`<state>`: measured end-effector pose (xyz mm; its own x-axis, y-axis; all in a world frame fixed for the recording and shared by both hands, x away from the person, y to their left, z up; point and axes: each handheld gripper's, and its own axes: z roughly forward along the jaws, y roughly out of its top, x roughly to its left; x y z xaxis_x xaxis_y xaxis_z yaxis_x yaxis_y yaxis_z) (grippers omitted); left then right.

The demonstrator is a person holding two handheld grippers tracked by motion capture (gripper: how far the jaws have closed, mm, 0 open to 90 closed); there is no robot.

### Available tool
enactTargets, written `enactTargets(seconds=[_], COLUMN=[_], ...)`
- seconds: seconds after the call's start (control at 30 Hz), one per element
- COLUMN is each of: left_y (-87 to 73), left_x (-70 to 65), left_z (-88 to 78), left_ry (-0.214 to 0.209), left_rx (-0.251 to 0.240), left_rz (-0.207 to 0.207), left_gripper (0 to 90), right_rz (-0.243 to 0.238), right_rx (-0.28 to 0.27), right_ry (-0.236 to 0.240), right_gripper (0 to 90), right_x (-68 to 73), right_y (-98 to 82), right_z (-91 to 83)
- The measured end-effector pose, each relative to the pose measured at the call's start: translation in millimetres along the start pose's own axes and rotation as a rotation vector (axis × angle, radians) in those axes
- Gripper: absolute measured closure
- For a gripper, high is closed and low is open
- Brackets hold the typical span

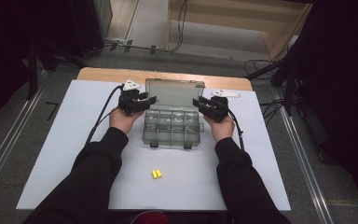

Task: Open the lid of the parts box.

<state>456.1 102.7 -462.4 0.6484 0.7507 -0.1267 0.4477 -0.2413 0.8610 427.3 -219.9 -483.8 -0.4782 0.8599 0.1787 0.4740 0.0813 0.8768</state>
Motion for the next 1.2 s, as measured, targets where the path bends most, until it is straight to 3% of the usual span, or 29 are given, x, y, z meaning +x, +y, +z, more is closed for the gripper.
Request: enactTargets(seconds=[0.2, 0.6, 0.73, 0.87, 1.2], left_y=[-4.1, -11.3, -13.6, -15.4, -20.0], left_x=[3.4, 2.2, 3.6, 2.0, 0.8], left_z=[4.2, 10.2, 12.4, 15.8, 22.2], left_ry=[0.006, 0.033, 0.032, 0.058, 0.081], left_rx=[0.000, -0.014, -0.020, -0.016, 0.004], left_rz=[-0.047, -0.006, -0.003, 0.007, 0.016], left_gripper=[55.6, 56.8, 56.6, 56.6, 53.4], right_rz=[-0.018, 0.004, -0.014, -0.006, 0.066], right_rx=[0.004, 0.008, 0.011, 0.021, 0.028], right_ry=[-0.020, -0.029, -0.037, -0.043, -0.042], right_gripper=[63.9, 64.2, 64.8, 64.9, 63.5], right_x=[0.5, -0.6, -2.3, -2.4, -4.0], right_y=[-1.8, -4.8, -6.2, -7.6, -11.4], right_z=[3.1, 7.4, 10.0, 11.7, 17.0])
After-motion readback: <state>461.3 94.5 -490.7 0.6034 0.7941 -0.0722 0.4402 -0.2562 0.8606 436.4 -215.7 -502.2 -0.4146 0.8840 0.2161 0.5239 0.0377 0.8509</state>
